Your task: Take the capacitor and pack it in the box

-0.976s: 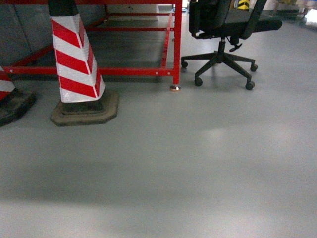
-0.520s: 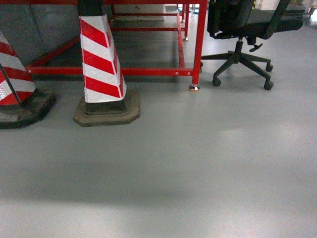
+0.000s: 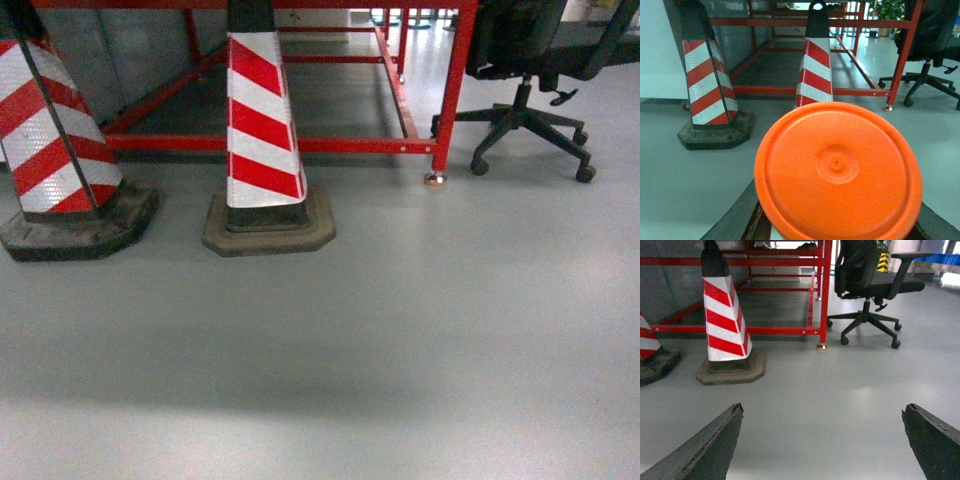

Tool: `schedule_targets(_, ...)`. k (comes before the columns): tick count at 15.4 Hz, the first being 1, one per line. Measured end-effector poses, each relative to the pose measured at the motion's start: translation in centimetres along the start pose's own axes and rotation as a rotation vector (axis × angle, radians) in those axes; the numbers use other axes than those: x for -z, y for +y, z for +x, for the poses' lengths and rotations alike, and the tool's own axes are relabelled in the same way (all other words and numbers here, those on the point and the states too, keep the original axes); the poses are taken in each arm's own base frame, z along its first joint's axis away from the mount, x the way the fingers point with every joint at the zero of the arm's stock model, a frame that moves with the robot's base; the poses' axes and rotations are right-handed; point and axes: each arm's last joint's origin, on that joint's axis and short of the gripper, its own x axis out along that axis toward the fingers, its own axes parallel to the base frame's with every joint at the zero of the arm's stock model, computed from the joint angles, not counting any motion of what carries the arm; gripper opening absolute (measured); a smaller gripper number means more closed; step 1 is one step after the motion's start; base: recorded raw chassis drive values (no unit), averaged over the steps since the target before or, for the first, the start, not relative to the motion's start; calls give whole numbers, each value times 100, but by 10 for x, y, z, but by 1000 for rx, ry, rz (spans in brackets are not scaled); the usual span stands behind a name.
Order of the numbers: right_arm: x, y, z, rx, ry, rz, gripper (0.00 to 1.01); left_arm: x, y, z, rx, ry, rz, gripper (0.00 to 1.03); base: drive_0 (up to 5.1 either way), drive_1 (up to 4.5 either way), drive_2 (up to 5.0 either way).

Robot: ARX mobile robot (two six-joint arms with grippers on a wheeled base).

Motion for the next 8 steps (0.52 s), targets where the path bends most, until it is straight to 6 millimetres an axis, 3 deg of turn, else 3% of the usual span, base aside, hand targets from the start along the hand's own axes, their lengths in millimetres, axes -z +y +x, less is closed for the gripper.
schedule_targets(4, 1, 0, 0, 0, 5, 0, 98, 0, 0, 0, 0, -1, 0, 44, -507, 238, 238)
schedule_targets(8, 1, 0, 0, -3, 6, 0, 98, 0, 0, 0, -3, 2, 0, 44, 0, 0, 0)
